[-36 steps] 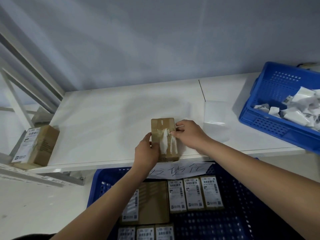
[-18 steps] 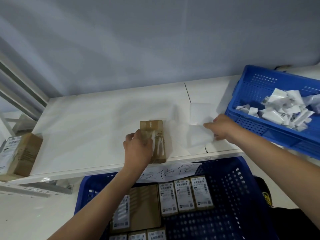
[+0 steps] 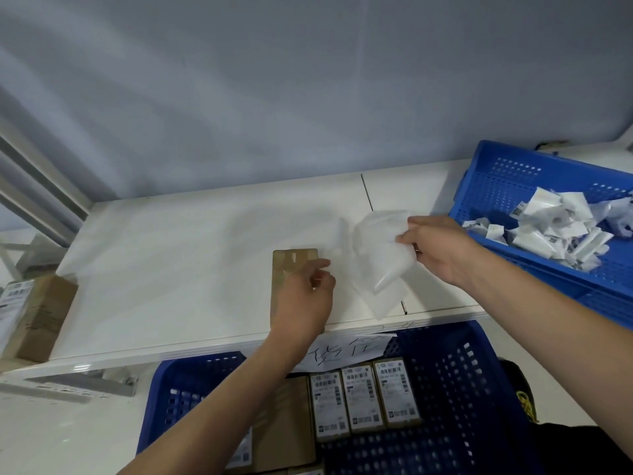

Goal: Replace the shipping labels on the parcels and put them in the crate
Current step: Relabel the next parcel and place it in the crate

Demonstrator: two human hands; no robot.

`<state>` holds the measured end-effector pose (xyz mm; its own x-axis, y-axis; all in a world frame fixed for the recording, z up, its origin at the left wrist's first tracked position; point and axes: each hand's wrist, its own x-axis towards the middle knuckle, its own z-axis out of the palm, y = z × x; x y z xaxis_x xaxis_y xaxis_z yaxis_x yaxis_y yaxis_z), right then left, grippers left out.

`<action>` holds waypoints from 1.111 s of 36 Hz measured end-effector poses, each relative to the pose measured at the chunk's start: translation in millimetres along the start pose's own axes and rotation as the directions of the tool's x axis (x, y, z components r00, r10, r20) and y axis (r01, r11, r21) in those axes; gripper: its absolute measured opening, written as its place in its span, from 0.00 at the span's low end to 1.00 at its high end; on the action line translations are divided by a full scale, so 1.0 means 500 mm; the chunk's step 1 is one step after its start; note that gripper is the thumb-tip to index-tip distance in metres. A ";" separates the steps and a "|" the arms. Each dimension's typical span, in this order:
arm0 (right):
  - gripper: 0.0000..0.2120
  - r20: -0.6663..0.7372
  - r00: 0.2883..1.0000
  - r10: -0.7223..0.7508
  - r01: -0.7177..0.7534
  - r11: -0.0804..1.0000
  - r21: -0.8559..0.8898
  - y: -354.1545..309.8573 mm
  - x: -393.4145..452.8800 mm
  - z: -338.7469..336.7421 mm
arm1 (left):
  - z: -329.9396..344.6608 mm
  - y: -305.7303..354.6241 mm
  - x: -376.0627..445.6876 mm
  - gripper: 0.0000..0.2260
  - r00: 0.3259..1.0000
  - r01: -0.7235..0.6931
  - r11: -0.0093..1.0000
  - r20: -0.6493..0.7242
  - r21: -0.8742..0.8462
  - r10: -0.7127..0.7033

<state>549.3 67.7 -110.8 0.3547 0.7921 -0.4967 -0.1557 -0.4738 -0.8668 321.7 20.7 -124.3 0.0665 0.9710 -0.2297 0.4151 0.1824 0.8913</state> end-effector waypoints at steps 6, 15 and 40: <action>0.22 0.234 0.970 -0.067 0.099 0.987 -0.129 0.007 -0.027 0.017 | 0.006 0.008 0.013 0.11 0.972 0.223 0.904 0.147 -0.365 -0.181; 0.21 0.417 0.900 -0.129 0.324 0.837 -0.441 0.012 -0.051 0.017 | 0.006 0.002 0.024 0.11 0.907 0.413 0.706 0.333 -0.576 -0.259; 0.16 0.237 0.957 0.165 -0.189 0.979 0.081 -0.007 -0.039 0.045 | 0.059 -0.023 -0.009 0.08 0.976 0.126 0.945 0.209 -0.302 -0.063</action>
<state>522.3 62.9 -99.0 0.0952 0.7713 -0.6293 -0.2940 -0.5822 -0.7581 343.3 9.6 -144.9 0.2280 0.9039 -0.3619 0.1266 0.3410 0.9315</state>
